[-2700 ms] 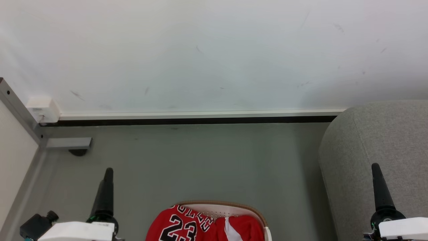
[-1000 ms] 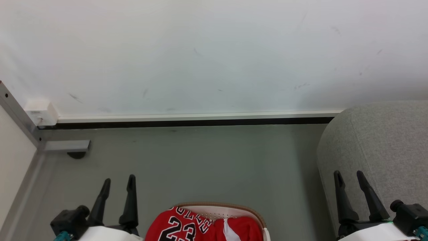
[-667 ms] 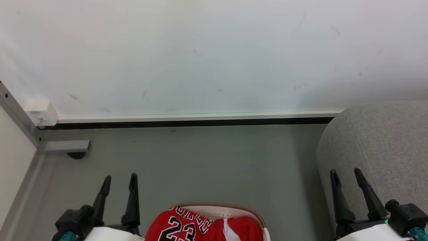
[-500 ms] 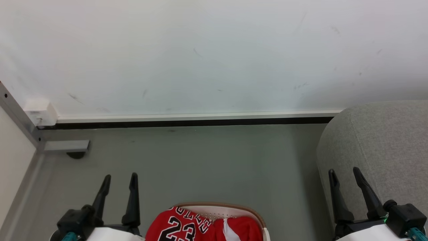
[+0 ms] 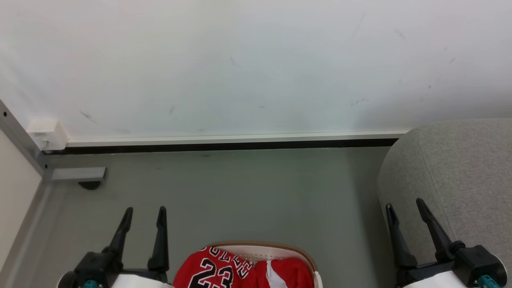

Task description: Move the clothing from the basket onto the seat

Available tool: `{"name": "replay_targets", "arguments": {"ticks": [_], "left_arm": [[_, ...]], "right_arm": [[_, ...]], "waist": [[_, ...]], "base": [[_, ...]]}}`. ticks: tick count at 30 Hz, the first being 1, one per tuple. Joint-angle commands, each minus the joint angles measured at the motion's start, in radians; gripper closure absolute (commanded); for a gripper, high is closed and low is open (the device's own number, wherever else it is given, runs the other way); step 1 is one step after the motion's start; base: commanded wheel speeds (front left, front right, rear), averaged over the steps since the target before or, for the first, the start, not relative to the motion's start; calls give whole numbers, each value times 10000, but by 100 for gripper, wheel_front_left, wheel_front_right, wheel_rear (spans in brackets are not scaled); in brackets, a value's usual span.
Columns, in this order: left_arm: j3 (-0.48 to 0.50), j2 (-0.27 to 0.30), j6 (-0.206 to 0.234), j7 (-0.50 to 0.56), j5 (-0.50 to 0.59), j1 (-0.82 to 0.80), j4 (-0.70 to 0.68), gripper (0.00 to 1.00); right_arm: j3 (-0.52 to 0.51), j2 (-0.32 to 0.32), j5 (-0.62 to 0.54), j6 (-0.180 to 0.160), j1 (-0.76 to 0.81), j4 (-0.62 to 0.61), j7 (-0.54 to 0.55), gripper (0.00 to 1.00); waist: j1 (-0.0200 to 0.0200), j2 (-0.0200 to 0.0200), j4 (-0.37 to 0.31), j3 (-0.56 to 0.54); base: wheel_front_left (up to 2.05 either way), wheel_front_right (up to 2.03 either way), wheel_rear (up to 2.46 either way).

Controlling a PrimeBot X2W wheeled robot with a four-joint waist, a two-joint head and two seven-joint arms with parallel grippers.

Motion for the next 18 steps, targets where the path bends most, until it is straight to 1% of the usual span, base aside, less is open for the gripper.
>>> {"name": "replay_targets", "arguments": {"ticks": [1, 12, 18], "left_arm": [[21, -2, -20, -90, 245, 111, -61, 0], [28, -75, -34, -259, 1116, 136, -169, 0], [64, -116, -55, -253, 1100, 139, -150, 0]], "right_arm": [[32, -34, -175, -19, -47, -94, -103, 0], [148, -63, -848, -21, -119, -144, -288, 0], [157, -63, -749, -21, -156, -101, -270, 0]], "waist": [[0, 0, -6, 1], [0, 0, -53, 79], [0, 0, -82, 95]], "base": [[0, 0, 0], [0, 0, 0], [0, 0, 0]]}}
